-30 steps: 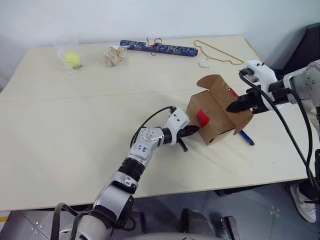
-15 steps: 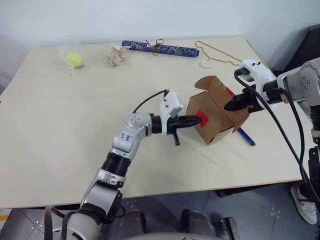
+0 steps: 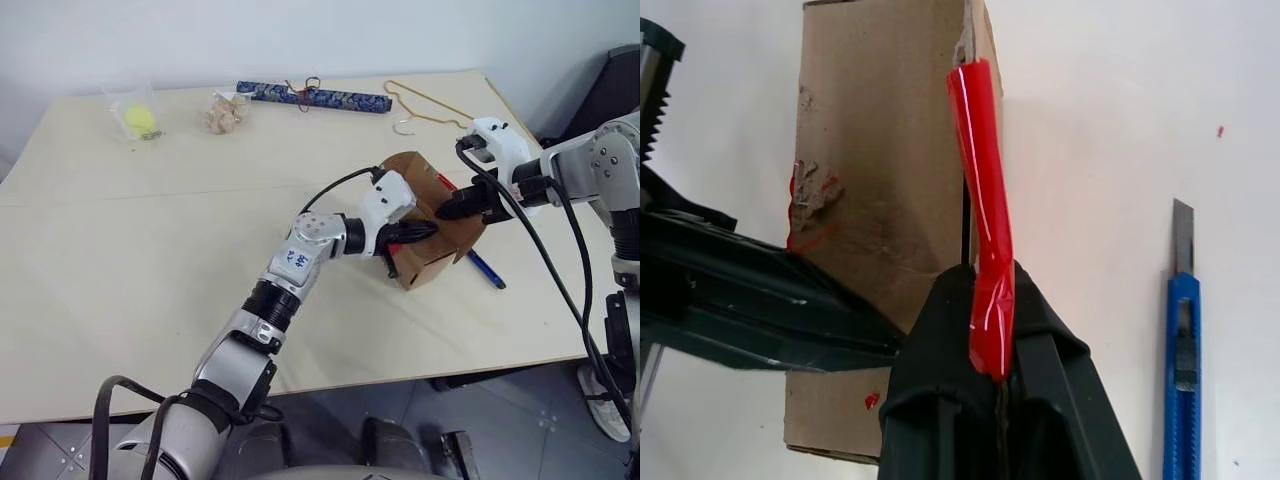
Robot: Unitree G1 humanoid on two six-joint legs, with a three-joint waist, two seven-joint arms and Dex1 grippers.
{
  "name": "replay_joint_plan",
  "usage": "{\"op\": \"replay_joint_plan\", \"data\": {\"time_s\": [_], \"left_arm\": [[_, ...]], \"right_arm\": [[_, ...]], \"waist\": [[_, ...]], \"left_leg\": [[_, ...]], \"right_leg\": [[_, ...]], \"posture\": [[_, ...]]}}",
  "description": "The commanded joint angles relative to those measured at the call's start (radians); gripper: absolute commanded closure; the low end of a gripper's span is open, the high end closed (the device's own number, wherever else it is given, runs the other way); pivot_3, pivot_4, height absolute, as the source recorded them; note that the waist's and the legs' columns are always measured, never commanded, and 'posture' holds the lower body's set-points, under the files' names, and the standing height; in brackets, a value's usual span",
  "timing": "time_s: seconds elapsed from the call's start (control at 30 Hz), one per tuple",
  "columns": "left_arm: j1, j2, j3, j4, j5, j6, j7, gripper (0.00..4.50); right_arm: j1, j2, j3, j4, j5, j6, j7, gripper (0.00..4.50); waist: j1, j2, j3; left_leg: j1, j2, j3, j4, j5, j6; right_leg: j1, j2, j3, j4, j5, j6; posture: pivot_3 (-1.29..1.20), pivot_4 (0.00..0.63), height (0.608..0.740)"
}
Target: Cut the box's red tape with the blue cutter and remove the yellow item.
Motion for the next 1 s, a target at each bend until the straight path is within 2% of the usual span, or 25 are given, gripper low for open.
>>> {"op": "replay_joint_plan", "data": {"time_s": [0.03,0.23,0.57,0.8,1.0], "left_arm": [[0.001,0.005,0.002,0.001,0.039,-0.004,0.068,4.5],[0.035,0.038,-0.019,-0.02,0.072,0.072,0.092,4.5],[0.181,0.165,-0.029,-0.256,0.028,0.28,0.021,4.5],[0.227,0.194,0.002,-0.32,0.006,0.319,0.044,4.5],[0.238,0.218,0.016,-0.361,-0.002,0.345,0.046,4.5]], "right_arm": [[0.018,-0.026,-0.02,-0.026,0.054,0.004,-0.007,4.46],[0.029,-0.064,-0.005,-0.042,0.084,0.004,0.004,4.46],[0.034,-0.143,0.033,-0.018,0.005,-0.039,0.074,4.46],[0.065,-0.195,0.069,-0.021,-0.031,-0.074,0.148,4.46],[0.108,-0.19,0.076,-0.037,-0.065,-0.107,0.172,4.46]], "waist": [[0.0,0.0,0.0],[0.004,0.0,0.0],[0.005,-0.002,-0.001],[0.009,-0.002,-0.001],[0.01,-0.002,-0.001]], "left_leg": [[0.0,0.0,0.0,0.0,0.0,0.0],[0.0,0.0,0.0,0.001,0.0,0.0],[0.004,0.0,-0.001,0.001,0.0,0.0],[0.007,0.0,0.0,0.003,0.0,0.0],[0.008,0.0,0.0,0.003,0.0,0.0]], "right_leg": [[0.0,0.0,0.0,0.0,0.0,0.0],[0.0,0.0,0.0,0.0,0.0,0.0],[0.004,0.0,0.001,0.001,0.0,0.0],[0.006,0.0,0.002,0.003,0.0,0.0],[0.006,0.0,0.003,0.004,0.0,0.0]], "posture": [[0.0,0.15,0.74],[0.0,0.15,0.74],[0.0,0.15,0.74],[0.0,0.15,0.74],[0.0,0.15,0.74]]}}
